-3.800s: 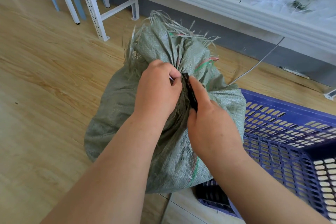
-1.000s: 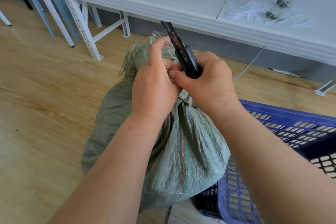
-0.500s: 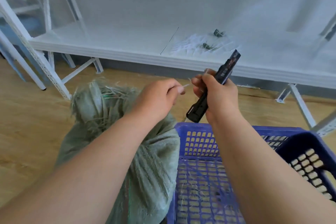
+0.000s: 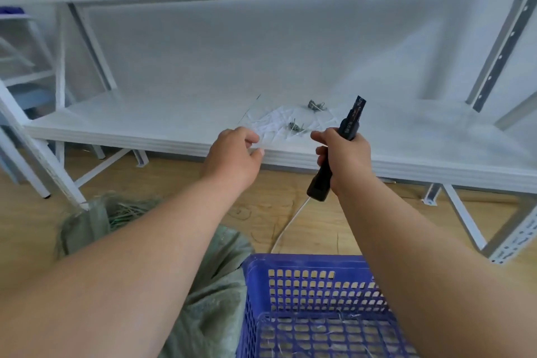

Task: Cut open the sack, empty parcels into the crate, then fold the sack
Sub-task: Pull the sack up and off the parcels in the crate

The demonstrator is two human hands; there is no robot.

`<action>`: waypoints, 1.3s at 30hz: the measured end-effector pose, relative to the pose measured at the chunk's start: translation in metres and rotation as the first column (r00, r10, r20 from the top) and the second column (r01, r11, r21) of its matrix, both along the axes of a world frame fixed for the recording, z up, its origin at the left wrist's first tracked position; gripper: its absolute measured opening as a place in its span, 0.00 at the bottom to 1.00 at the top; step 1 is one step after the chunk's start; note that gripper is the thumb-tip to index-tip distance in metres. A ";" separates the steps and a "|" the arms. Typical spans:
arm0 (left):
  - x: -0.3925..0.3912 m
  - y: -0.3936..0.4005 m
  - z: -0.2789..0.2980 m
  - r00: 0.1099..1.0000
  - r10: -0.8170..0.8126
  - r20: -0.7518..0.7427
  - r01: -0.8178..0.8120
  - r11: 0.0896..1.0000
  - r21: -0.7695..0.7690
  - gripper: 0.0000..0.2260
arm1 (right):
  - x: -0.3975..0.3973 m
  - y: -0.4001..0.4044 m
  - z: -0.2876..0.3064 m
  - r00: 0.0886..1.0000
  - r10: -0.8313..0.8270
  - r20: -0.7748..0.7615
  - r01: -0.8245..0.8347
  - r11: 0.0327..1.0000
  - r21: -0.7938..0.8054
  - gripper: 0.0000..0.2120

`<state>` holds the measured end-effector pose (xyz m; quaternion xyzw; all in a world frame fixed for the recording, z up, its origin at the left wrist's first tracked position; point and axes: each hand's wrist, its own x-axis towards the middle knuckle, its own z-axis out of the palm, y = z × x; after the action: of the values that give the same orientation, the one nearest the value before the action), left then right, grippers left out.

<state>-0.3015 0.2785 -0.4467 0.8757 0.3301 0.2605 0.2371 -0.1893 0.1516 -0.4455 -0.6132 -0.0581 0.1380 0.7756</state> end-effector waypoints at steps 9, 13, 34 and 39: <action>-0.014 0.003 -0.020 0.998 -0.055 -0.042 0.049 0.989 -0.139 0.08 | 0.036 0.024 -0.025 0.990 0.141 -0.015 -0.140 0.956 -0.257 0.12; -0.056 -0.013 -0.009 0.997 -0.005 0.078 0.023 0.971 -0.238 0.12 | -0.011 0.022 -0.055 0.978 0.208 -0.027 -0.209 0.957 -0.202 0.05; -0.145 -0.020 -0.106 0.989 0.089 -0.120 -0.126 0.929 -0.348 0.26 | -0.177 -0.021 -0.074 0.943 0.309 0.125 -0.239 0.888 -0.392 0.07; -0.105 -0.077 -0.126 0.837 -0.198 -0.510 0.218 0.976 -0.021 0.28 | -0.157 -0.043 -0.066 0.953 0.158 0.259 -0.039 0.910 -0.413 0.08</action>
<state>-0.4065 0.2017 -0.5722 0.9482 0.2791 -0.0008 0.1518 -0.3460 0.1084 -0.5112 -0.7693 -0.1715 0.0961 0.6079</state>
